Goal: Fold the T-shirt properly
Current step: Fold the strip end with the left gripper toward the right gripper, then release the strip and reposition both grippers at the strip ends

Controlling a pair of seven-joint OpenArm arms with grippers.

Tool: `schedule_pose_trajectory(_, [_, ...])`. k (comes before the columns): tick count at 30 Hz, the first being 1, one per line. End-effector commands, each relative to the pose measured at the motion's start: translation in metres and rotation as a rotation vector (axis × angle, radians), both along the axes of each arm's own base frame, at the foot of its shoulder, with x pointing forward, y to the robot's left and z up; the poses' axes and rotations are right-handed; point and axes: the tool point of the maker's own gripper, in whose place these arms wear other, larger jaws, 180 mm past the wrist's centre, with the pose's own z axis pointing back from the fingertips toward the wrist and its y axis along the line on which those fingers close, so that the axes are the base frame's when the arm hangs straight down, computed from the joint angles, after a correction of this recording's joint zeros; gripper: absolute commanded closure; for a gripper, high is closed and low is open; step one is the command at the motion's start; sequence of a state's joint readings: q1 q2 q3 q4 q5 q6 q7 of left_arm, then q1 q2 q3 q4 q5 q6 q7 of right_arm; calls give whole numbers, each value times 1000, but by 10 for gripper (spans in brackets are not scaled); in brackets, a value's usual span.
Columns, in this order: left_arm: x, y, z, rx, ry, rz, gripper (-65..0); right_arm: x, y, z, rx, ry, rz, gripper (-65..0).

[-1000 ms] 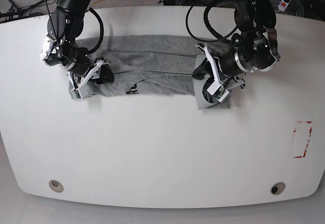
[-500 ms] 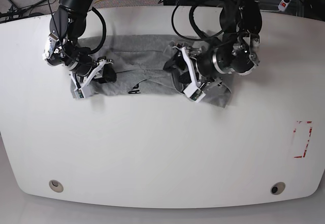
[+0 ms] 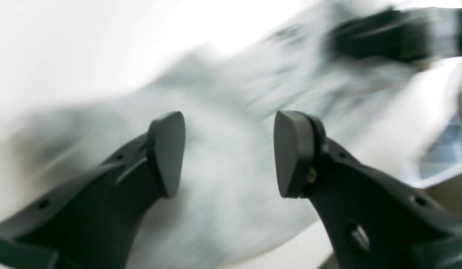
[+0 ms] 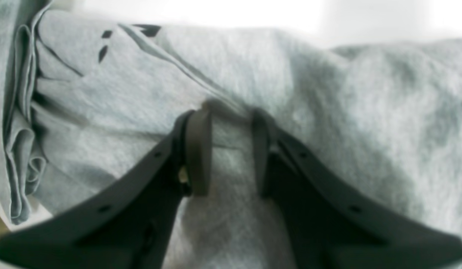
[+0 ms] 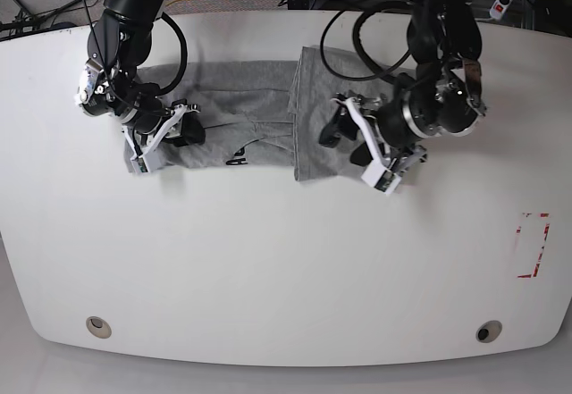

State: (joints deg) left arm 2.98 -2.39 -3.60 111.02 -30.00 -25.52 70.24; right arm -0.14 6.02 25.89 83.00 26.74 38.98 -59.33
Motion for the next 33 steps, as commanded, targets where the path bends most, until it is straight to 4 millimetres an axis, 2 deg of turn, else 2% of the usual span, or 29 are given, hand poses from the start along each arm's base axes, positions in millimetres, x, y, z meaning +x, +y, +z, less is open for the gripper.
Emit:
schedule_pose_trajectory(1, [5, 18, 8, -1, -37, 39, -353, -2, -10, 7, -74, 6, 18, -193])
schedule_pose_trajectory(4, [3, 46, 4, 32, -25, 99, -353, 3, -11, 19, -98, -26, 26, -198])
schedule_pose_trajectory(5, [2, 55, 3, 44, -23, 120, -351, 5, -12, 23, -110, -33, 30, -219])
schedule_pose_trajectory(8, [-2, 78, -2, 76, -9, 168, -351, 9, -9, 42, -93, -77, 40, -349])
schedule_pose_trajectory(11, [-5, 86, -16, 73, 37, 190, -351, 12, -18, 59, -28, -124, -13, -477])
schedule_pose_trajectory(13, [-8, 87, -31, 57, 88, 201, -351, 11, -30, 66, 10, -140, -55, -522])
schedule_pose_trajectory(15, [-9, 87, -42, 40, 116, 208, -351, 10, -44, 71, 13, -151, -84, -525])
schedule_pose_trajectory(18, [-6, 84, -43, 13, 103, 216, -351, 9, -61, 78, 16, -170, -127, -525])
schedule_pose_trajectory(20, [-6, 79, -42, -6, 103, 214, -351, 5, -83, 82, -15, -167, -159, -525])
schedule_pose_trajectory(23, [-4, 73, -33, -40, 80, 206, -351, -5, -111, 77, -31, -131, -215, -525])
schedule_pose_trajectory(27, [-4, 72, -33, -45, 78, 208, -351, -19, -146, 65, 18, -90, -314, -525])
schedule_pose_trajectory(30, [-5, 73, -45, -55, 117, 216, -351, -24, -154, 54, 88, -57, -346, -525])
schedule_pose_trajectory(33, [-6, 74, -53, -68, 134, 226, -351, -28, -153, 47, 131, -41, -356, -525])
